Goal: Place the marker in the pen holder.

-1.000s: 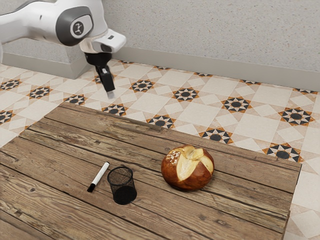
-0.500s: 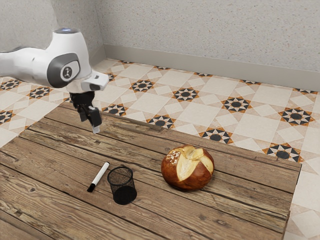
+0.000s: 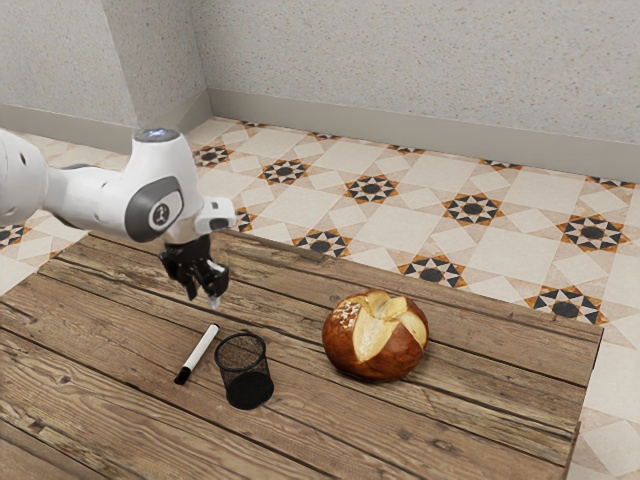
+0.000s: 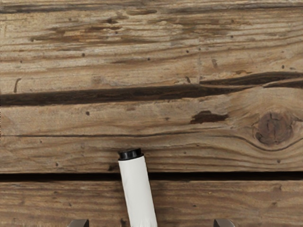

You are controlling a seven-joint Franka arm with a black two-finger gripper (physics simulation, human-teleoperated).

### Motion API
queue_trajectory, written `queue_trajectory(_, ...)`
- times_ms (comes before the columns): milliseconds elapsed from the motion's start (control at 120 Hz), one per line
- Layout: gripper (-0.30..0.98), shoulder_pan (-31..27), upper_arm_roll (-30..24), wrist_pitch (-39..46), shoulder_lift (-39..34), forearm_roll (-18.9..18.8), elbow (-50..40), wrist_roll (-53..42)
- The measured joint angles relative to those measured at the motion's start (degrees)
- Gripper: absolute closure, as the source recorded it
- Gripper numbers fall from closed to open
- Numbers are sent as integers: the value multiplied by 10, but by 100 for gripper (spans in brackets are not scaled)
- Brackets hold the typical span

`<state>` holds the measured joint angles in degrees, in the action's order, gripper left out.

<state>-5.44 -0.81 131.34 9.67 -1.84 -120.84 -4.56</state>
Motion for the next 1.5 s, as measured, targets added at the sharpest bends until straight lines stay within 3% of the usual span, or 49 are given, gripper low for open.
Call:
queue_trajectory(442,47,-8,1,53,57,-3,-19,85)
queue_trajectory(967,51,-11,1,67,103,-4,1,124)
queue_trajectory(1183,69,-11,1,69,103,-4,1,132)
queue_trajectory(1317,75,-10,1,64,64,-10,0,137)
queue_trajectory(1500,78,23,-4,31,-89,-16,-14,139)
